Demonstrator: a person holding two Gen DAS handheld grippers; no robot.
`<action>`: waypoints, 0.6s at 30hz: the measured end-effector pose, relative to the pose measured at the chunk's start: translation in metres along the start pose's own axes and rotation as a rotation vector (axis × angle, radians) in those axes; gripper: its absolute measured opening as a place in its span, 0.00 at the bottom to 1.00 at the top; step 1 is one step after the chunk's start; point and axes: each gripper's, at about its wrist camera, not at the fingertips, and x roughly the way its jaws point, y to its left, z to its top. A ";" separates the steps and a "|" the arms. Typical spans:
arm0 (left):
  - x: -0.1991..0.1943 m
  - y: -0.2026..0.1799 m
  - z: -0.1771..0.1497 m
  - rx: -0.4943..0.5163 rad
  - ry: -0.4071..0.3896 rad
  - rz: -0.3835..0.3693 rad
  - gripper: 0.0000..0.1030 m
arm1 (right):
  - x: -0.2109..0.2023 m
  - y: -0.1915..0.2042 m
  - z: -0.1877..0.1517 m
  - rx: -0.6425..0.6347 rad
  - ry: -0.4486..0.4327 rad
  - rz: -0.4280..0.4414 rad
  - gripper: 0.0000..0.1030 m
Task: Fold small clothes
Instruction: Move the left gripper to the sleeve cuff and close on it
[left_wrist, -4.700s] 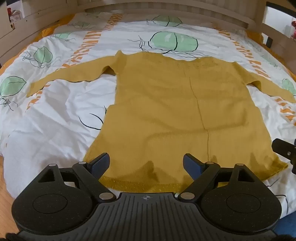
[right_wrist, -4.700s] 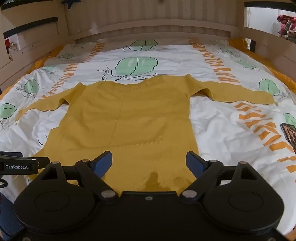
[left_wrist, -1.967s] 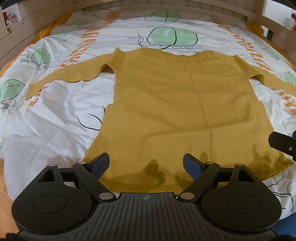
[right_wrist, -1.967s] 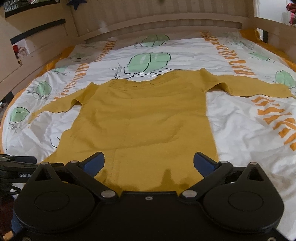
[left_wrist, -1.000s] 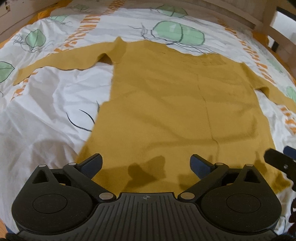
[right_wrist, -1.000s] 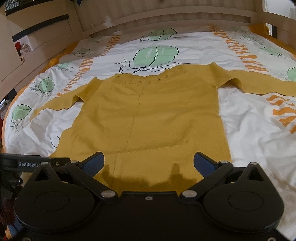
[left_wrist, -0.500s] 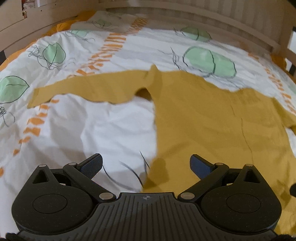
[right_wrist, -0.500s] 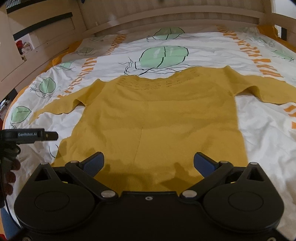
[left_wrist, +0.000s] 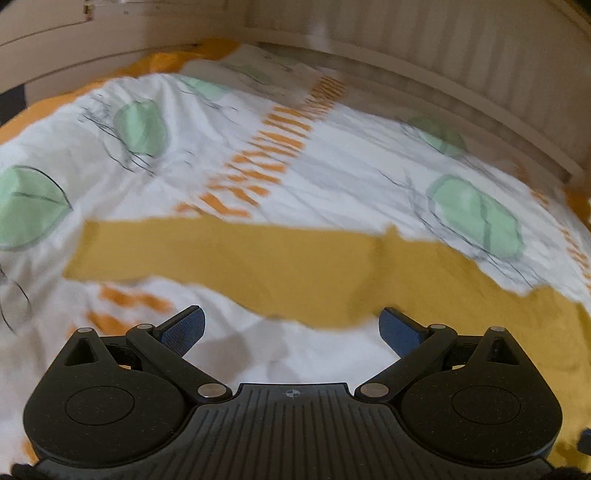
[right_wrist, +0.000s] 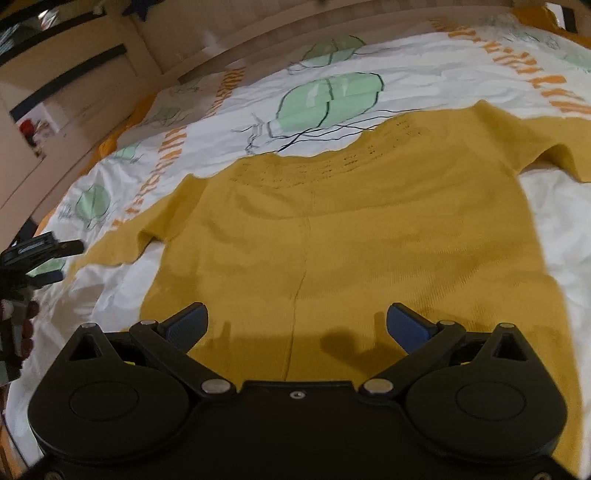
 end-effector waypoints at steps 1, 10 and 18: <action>0.003 0.009 0.006 -0.013 -0.008 0.014 0.99 | 0.005 -0.001 0.002 0.002 -0.008 -0.014 1.00; 0.042 0.090 0.042 -0.161 0.028 0.085 0.99 | 0.045 0.001 0.022 -0.033 -0.124 -0.131 1.00; 0.070 0.136 0.022 -0.245 0.116 0.097 0.99 | 0.080 0.011 0.009 -0.160 -0.134 -0.258 1.00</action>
